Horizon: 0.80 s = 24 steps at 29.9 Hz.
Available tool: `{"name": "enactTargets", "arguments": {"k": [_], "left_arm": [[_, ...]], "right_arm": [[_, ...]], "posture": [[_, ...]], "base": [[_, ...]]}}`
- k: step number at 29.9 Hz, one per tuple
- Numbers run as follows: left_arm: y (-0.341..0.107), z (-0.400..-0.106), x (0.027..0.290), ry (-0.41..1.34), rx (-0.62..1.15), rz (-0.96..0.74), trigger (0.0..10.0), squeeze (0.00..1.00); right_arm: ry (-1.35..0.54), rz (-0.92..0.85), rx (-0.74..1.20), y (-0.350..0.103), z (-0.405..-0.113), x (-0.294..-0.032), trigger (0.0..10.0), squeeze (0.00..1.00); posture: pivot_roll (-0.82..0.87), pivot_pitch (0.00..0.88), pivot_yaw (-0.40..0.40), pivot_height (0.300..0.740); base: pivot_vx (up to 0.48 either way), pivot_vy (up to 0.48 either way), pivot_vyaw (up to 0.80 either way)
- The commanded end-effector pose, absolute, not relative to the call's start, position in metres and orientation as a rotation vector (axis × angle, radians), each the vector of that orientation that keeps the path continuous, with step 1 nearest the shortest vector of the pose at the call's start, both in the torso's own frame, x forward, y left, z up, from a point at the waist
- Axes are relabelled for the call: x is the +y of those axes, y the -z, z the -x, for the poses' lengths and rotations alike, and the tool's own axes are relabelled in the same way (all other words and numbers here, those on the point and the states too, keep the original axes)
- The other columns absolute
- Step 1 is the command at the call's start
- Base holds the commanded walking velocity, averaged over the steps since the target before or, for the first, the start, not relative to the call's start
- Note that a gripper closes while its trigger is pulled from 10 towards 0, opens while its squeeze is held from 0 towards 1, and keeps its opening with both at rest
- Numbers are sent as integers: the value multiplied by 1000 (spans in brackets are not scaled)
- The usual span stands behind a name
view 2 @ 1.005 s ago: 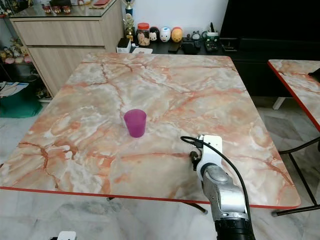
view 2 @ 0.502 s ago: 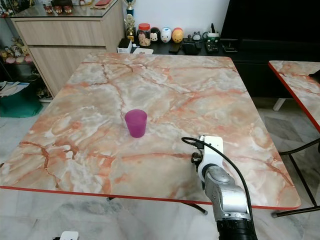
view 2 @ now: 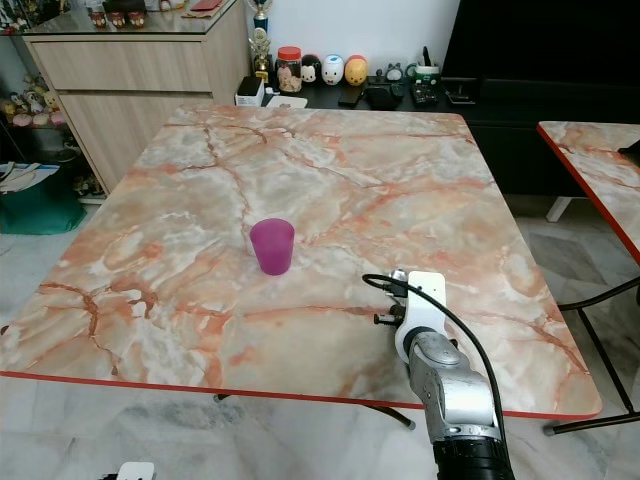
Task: Setting the table
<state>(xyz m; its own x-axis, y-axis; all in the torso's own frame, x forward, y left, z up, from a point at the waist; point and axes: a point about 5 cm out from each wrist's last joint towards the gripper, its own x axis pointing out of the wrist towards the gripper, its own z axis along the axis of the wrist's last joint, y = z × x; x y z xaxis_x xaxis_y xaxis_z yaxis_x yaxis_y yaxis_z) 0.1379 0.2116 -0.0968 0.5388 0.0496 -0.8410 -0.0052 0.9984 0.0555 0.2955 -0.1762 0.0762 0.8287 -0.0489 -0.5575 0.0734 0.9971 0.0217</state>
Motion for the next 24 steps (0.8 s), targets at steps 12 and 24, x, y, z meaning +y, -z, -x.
{"name": "enactTargets", "arguments": {"k": [12, 24], "left_arm": [[95, -139, 216, -35, 992, -74, 10000, 0], [94, -143, 214, -45, 984, -66, 10000, 0]], "right_arm": [[22, 84, 333, -105, -308, -169, 10000, 0], [33, 262, -84, -145, -287, -179, 10000, 0]], "posture": [[-64, 0, -19, 740], [-70, 0, -14, 740]], "base": [[0, 0, 0], [0, 0, 0]]}}
